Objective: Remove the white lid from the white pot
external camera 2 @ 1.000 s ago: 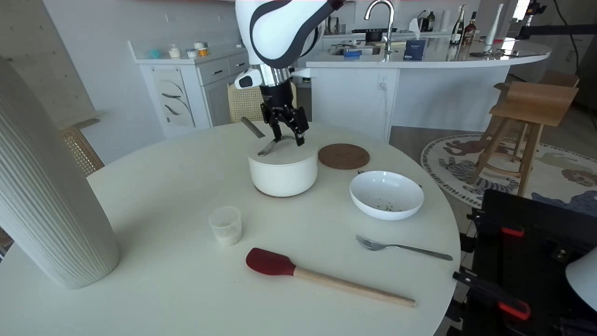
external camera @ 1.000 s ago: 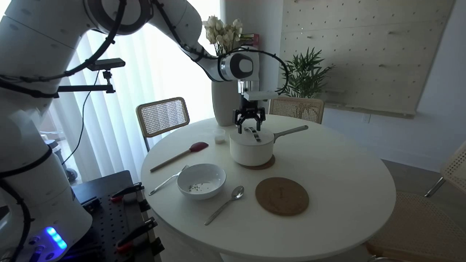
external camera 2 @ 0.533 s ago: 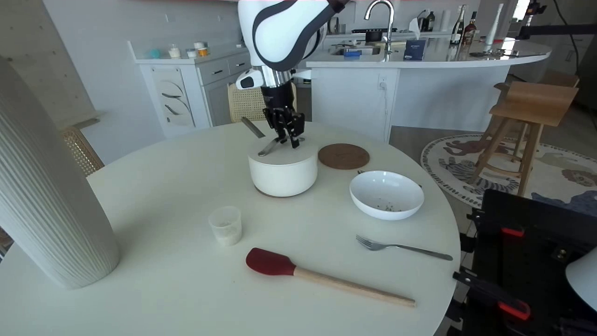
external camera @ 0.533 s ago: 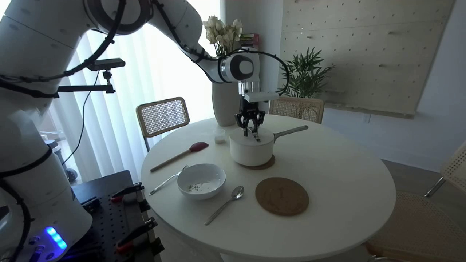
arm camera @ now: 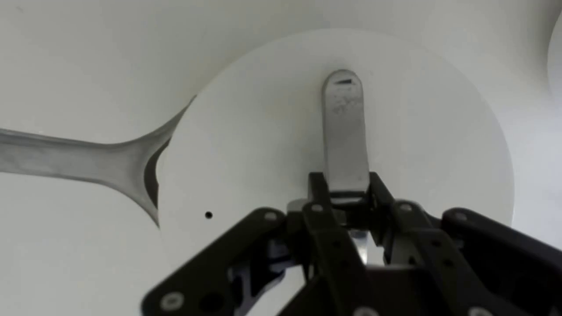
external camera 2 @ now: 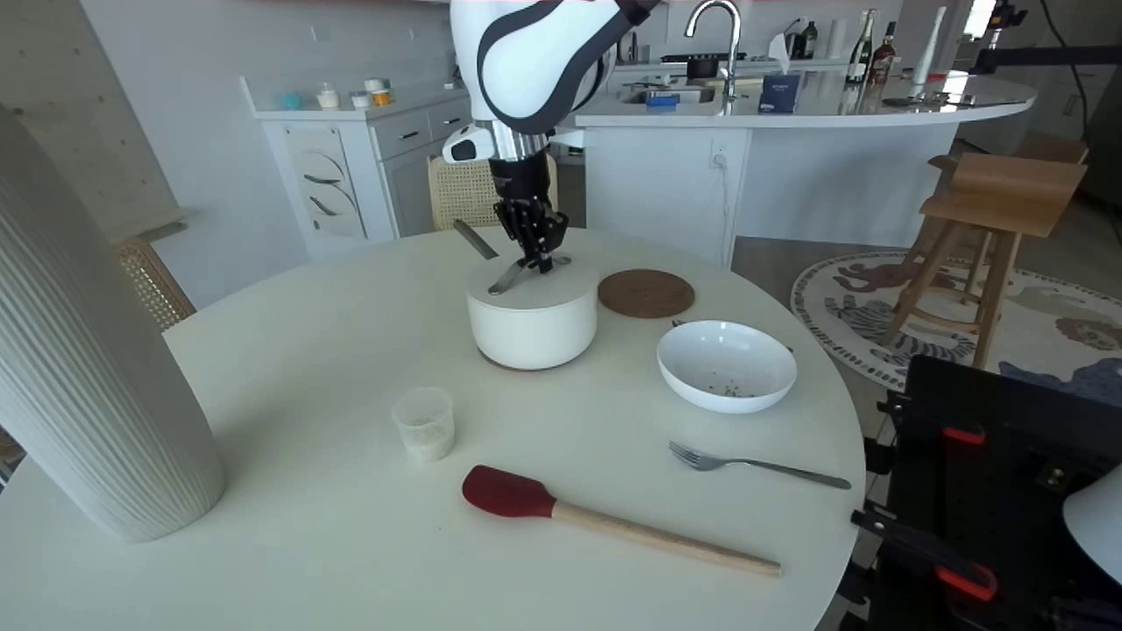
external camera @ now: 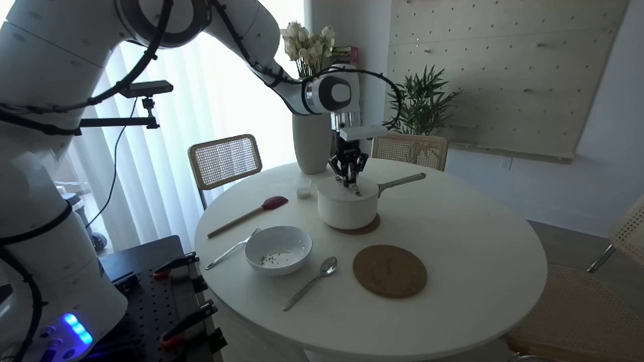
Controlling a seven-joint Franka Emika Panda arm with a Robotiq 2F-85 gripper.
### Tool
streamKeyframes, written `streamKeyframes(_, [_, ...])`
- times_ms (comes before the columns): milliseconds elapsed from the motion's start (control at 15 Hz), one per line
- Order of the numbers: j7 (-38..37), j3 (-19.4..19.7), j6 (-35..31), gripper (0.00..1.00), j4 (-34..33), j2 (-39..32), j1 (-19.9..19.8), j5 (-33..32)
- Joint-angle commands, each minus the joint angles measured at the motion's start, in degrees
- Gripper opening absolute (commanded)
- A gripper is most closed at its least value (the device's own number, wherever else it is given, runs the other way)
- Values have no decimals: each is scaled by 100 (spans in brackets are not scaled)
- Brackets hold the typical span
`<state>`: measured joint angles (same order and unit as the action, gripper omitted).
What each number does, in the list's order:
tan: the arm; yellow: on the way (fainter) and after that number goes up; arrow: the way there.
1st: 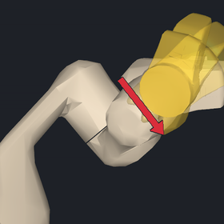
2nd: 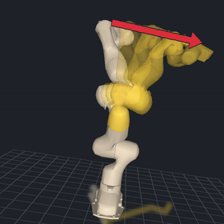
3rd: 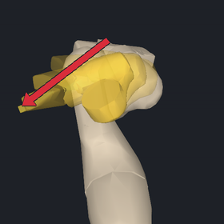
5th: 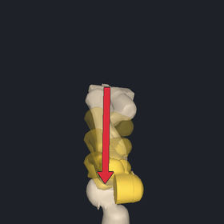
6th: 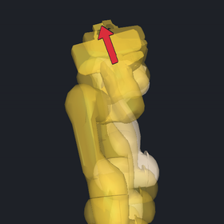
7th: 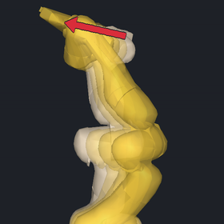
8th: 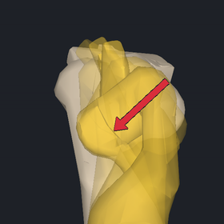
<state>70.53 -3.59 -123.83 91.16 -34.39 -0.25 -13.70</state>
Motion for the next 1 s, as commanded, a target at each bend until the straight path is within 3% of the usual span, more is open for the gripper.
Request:
streamKeyframes(0, [-116, 26, -80, 6, 275, 218, 27, -119])
streamKeyframes(933, [-212, 129, -134, 6, 289, 581, -324, 56])
